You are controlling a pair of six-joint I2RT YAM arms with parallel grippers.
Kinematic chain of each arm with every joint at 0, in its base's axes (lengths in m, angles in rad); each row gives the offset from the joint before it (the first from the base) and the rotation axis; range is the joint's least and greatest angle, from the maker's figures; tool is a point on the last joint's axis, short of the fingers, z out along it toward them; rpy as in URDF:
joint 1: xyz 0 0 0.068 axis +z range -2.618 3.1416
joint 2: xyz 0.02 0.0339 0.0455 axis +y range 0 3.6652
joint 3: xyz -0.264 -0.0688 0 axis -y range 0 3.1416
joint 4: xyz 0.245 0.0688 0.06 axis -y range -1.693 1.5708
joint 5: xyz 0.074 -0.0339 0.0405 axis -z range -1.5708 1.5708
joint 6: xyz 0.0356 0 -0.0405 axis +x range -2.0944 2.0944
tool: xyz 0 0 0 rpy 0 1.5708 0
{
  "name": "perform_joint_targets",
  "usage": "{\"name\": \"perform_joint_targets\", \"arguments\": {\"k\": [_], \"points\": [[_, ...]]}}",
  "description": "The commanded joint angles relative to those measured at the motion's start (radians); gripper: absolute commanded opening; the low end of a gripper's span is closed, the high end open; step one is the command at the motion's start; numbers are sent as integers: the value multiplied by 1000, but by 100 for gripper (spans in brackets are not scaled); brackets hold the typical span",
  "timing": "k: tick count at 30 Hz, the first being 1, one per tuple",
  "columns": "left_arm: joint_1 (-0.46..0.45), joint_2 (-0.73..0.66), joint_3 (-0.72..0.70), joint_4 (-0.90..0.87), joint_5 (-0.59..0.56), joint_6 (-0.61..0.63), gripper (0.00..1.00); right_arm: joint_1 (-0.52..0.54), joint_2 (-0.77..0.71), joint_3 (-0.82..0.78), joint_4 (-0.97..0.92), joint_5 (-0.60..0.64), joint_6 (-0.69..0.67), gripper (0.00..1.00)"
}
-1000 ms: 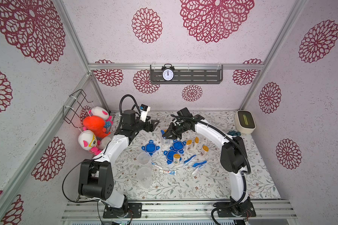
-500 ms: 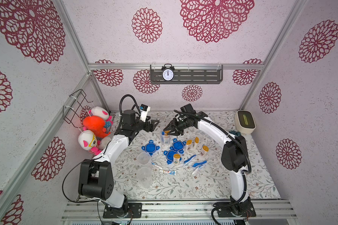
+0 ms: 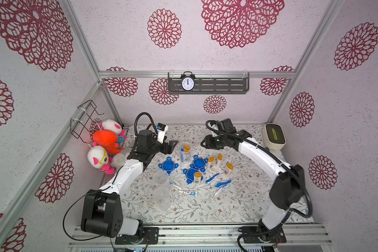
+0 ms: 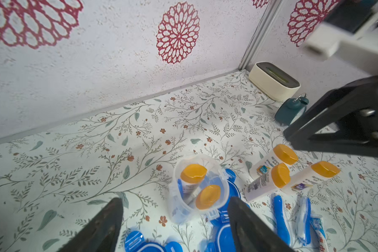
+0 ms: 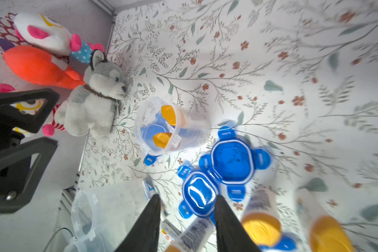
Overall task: Pack away toiletry kits
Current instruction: Pick up the toiletry item from the center of the board.
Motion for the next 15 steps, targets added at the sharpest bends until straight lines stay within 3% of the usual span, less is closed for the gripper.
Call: {"name": "perform_joint_targets", "arguments": {"k": [1,9,15], "points": [[-23,-45,-23,-37,-101,-24,79,-3,-140,-87,65,98,-189,42],[-24,-124,-71,-29,-148,-108,79,28,-448,-450,133,-77,-495,41],[-22,-189,-97,-72,-195,-93,80,144,-588,-592,161,-127,-662,41]]}}
